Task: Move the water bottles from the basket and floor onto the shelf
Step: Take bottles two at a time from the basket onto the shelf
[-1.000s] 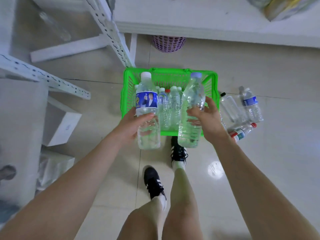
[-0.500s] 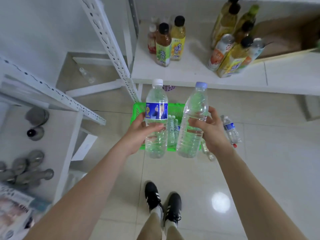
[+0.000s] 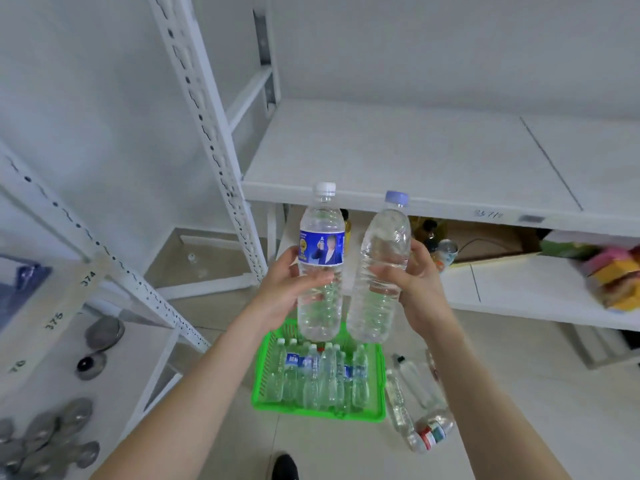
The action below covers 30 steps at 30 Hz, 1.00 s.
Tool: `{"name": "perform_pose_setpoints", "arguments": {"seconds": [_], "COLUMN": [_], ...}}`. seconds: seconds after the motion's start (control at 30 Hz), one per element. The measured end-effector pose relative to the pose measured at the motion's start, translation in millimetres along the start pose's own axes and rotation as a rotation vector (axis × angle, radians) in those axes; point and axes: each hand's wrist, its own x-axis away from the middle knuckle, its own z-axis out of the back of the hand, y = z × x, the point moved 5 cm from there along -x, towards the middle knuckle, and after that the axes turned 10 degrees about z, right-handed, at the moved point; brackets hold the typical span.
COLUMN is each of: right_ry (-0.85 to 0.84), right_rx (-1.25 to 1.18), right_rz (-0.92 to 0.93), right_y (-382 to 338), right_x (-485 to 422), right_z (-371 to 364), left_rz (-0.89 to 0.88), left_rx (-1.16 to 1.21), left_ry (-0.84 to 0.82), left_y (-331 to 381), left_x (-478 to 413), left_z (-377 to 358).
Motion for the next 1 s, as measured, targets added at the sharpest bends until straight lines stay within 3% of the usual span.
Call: {"name": "perform_pose_setpoints", "arguments": {"seconds": [0.47,1.0], "right_ry": [-0.063,-0.059], "right_rx": [0.021,0.207], "right_rz": [0.181,0.191], "right_y": [-94,-74], "right_x": [-163,-368], "right_z": [-66,-114], "left_rz": [-0.197,-0.280], "left_rx": [-0.130,-0.074], "left_ry": [0.092,0.296], "left_y": [173,254], "left_x": [-105,-275], "left_z": [46,108]}}
